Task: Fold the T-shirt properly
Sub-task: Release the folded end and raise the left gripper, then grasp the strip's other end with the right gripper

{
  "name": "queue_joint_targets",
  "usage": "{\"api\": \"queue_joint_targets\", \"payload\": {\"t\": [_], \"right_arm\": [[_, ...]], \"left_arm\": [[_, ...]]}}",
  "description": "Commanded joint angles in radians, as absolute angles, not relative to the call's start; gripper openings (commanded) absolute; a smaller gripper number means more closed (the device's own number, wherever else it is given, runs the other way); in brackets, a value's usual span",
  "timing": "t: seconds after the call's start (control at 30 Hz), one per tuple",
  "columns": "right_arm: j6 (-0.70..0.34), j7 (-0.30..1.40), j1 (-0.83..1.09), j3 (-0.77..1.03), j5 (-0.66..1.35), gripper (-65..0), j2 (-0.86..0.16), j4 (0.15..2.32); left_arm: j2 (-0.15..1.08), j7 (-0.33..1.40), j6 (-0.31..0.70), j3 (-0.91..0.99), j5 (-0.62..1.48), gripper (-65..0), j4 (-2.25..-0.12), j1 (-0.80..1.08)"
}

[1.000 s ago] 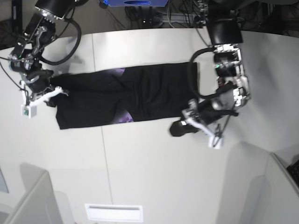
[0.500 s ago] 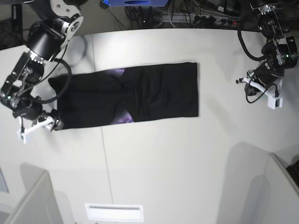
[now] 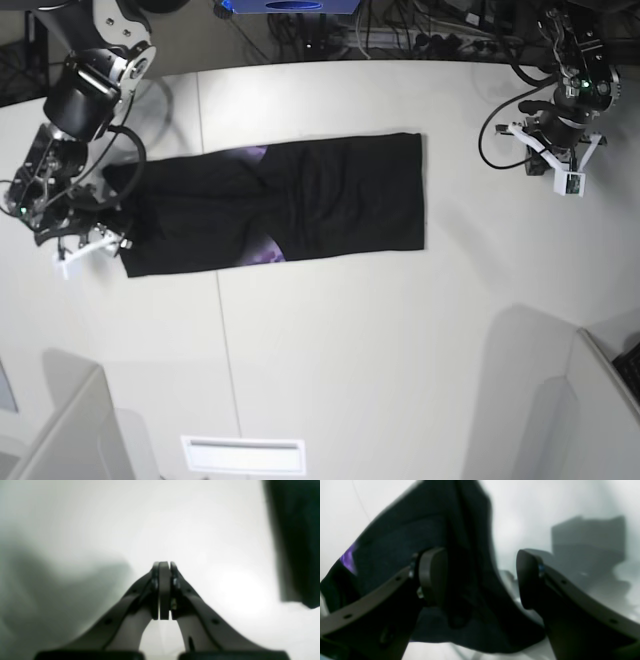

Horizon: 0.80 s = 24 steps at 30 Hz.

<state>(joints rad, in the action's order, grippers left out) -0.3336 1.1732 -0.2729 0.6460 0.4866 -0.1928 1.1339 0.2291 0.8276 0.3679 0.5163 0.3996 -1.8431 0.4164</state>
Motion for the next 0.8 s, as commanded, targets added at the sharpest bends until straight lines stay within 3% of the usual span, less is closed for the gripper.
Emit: {"api": "queue_joint_targets", "payload": {"t": [0.0, 0.33, 0.5, 0.77], "right_arm": [[-0.349, 1.171, -0.294, 0.671, 0.513, -25.2, -0.213, 1.115], [-0.383, 1.239, -0.246, 0.673, 0.627, -25.2, -0.245, 1.029], [-0.383, 1.242, -0.18, 0.559, 0.702, -25.5, -0.243, 1.112], [-0.38, 1.224, -0.171, 0.549, 0.719, -25.8, -0.243, 1.069]], "left_arm": [[0.236, 0.809, 0.372, 0.521, 0.401, -65.0, -1.857, 0.41], [0.214, 0.811, 0.378, 0.516, 0.398, -65.0, -1.827, 0.4], [0.213, 0.805, 0.372, 0.409, 0.398, -65.0, -1.827, 0.395], [0.157, 0.808, 0.371, 0.303, 0.397, -65.0, -1.75, 0.331]]}}
